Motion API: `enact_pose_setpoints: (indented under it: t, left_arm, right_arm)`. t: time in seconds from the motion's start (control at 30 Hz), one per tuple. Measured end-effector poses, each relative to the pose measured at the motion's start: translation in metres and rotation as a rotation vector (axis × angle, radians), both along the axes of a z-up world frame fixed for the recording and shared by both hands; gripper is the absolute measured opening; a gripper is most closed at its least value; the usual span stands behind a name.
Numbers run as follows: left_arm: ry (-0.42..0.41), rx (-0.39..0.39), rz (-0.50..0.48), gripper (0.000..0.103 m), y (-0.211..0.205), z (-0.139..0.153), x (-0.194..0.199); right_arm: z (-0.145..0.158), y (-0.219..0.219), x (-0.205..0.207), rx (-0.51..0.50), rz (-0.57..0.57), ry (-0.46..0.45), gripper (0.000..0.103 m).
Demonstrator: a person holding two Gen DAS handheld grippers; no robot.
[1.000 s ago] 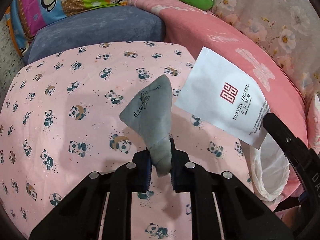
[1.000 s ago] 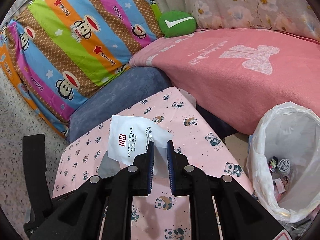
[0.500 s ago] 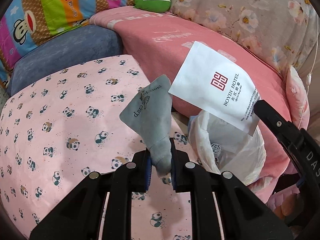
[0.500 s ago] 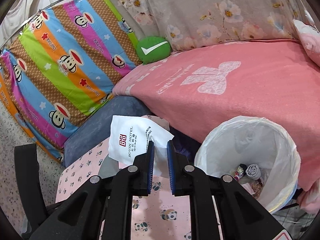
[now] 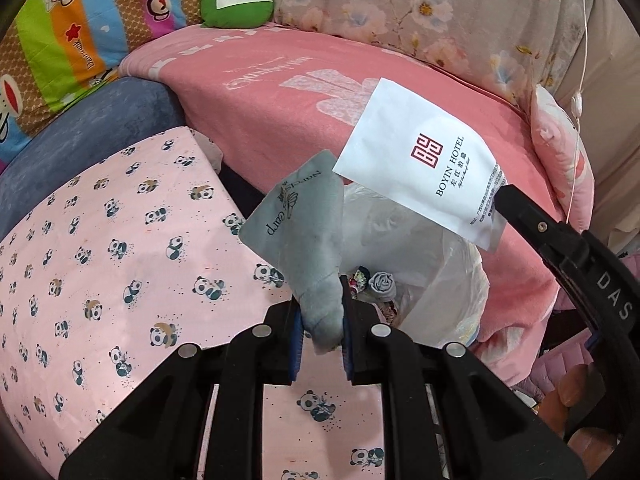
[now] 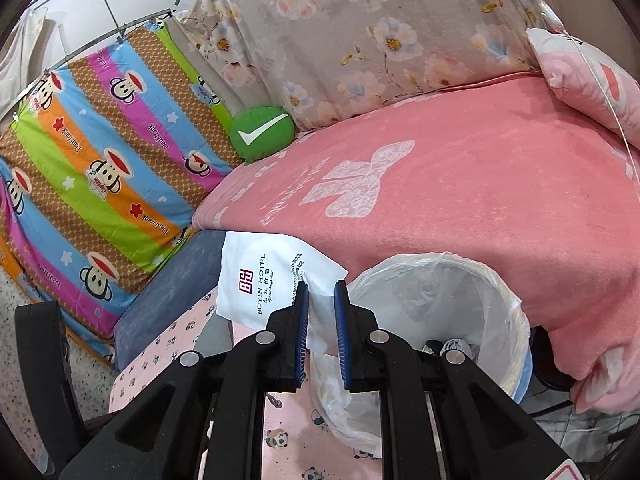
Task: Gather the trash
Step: 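Carry the pouch and card over the white bin and open both tools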
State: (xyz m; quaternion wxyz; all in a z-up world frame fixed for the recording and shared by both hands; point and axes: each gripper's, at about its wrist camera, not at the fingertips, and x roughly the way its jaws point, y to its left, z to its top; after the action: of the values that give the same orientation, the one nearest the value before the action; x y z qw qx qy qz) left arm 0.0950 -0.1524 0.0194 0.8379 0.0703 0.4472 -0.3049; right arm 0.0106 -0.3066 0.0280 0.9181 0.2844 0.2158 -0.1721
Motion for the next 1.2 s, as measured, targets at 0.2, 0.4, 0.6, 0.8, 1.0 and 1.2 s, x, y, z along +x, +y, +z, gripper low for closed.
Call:
enact_pose_setpoints:
  t: [0.2, 0.4, 0.6, 0.8, 1.0, 1.2]
  left_arm:
    - [-0.005, 0.010, -0.051, 0.015, -0.023, 0.001, -0.008]
    - [0.010, 0.006, -0.083, 0.017, -0.040, 0.001, -0.012]
    - [0.005, 0.010, -0.112, 0.018, -0.053, 0.001, -0.015]
    - [0.013, 0.010, -0.133, 0.021, -0.063, -0.001, -0.016]
    - [-0.001, -0.008, -0.131, 0.053, -0.063, -0.001, -0.018]
    - [0.003, -0.011, -0.115, 0.058, -0.058, -0.002, -0.012]
  right_arm:
    - [-0.005, -0.020, -0.013, 0.021, -0.044, -0.005, 0.013]
    - [-0.007, -0.030, -0.019, 0.032, -0.069, -0.006, 0.013]
    - [-0.010, -0.039, -0.022, 0.041, -0.088, -0.001, 0.013]
    - [-0.011, -0.043, -0.025, 0.044, -0.103, 0.003, 0.013]
    - [-0.011, -0.046, -0.025, 0.046, -0.111, 0.006, 0.013]
    - [-0.013, -0.045, -0.023, 0.046, -0.106, 0.012, 0.013]
